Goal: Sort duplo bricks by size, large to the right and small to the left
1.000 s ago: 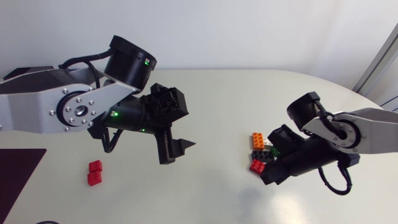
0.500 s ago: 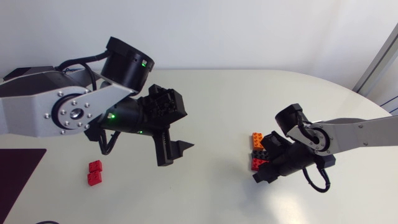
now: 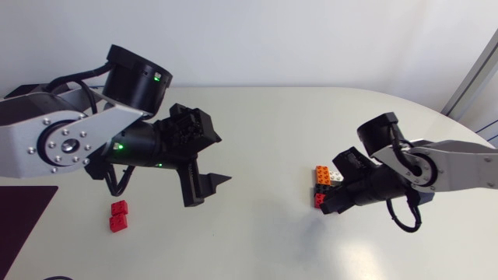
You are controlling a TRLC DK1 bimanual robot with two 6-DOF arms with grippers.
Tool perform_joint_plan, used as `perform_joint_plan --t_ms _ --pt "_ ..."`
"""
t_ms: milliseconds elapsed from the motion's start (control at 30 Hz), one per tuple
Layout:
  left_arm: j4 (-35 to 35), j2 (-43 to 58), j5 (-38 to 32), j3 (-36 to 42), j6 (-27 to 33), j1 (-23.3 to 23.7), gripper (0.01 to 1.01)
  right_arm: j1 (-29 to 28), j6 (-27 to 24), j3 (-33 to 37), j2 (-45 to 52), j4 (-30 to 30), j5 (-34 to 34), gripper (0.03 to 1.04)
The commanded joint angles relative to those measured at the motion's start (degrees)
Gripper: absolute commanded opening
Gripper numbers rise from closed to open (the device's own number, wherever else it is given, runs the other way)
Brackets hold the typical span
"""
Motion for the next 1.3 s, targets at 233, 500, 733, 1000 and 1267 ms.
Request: perform_joint_plan --t_ms 233,500,733,1000,1267 --pt "-0.3 -7.6 0.1 -5.9 -4.0 6.2 0.989 0.7 1.7 -3.0 -14.4 -2.5 1.2 0.28" --pt "2.2 -12.2 0.1 -11.7 -5.4 16.6 0.989 -0.5 2.6 -2.8 -20.6 -3.3 4.3 0.32" --pt "2.5 -20.3 0.1 -18.3 -7.0 24.6 0.989 -3.1 3.4 -4.3 -28.7 -3.0 7.9 0.32" --pt "3.3 -22.8 -0.6 -23.6 -11.0 34.8 0.989 -5.2 4.0 -8.0 -33.7 -0.1 12.8 0.32" --pt "3.3 -30.0 -0.6 -28.0 -13.5 41.4 0.989 -10.8 2.3 -9.7 -40.0 1.9 13.9 0.32"
